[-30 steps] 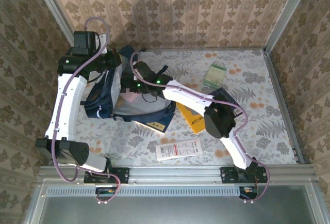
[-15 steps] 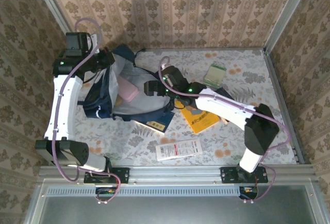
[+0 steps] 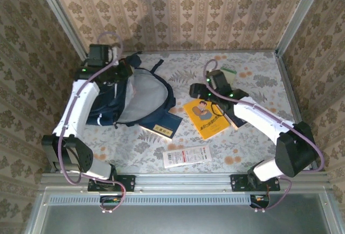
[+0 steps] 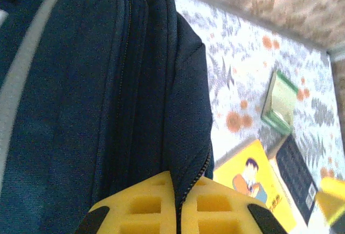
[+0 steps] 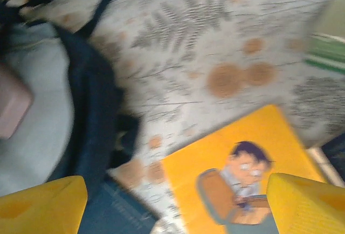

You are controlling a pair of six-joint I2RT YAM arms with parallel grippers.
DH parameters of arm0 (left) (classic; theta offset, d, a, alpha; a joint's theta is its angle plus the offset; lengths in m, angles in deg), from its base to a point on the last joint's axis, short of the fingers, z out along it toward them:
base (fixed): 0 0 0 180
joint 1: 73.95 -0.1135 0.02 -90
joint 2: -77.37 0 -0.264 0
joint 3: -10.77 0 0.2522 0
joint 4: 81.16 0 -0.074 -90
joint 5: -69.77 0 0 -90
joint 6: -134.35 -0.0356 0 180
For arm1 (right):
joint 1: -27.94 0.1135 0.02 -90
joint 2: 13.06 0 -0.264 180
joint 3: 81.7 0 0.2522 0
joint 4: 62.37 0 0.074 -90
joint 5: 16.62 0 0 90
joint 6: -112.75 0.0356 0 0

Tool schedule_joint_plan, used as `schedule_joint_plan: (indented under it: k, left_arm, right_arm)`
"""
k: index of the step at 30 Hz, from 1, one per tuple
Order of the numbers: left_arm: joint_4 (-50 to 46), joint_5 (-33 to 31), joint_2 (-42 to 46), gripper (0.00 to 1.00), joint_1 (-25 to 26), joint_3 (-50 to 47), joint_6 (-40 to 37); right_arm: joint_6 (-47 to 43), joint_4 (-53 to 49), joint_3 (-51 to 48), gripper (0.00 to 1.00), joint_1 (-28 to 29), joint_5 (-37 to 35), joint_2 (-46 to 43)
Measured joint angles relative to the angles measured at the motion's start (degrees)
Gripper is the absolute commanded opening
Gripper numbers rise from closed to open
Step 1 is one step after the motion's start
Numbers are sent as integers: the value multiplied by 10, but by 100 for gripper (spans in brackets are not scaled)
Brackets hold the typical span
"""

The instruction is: Pack the student bag

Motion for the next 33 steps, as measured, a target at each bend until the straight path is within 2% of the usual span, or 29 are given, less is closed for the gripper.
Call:
schedule_joint_plan:
  k: [4,8,12,19,27,33]
  left_arm:
    - [15,3,-8,0,32,-35,0]
    - [30,0,-12,0,47,-54,-5]
    - [45,4,-22,0,50,-73,-7]
    - [88,40,-50,0,55,-112,2]
    - [119,72,-91,0,63,-130,31]
    - [131,86,-120,3,65,-134,46]
  right_arm:
    - [-4,-10,21,86,-78,7,24]
    - [-6,-18,96,84,-141,31,112]
    - [-9,-33,166,84,-180,55,196]
    - [-35,-89,284,84,-207,69,306]
    - [-56,-115,308,84,-214,92,354]
    - [-55,-132,402,84,-230,112,431]
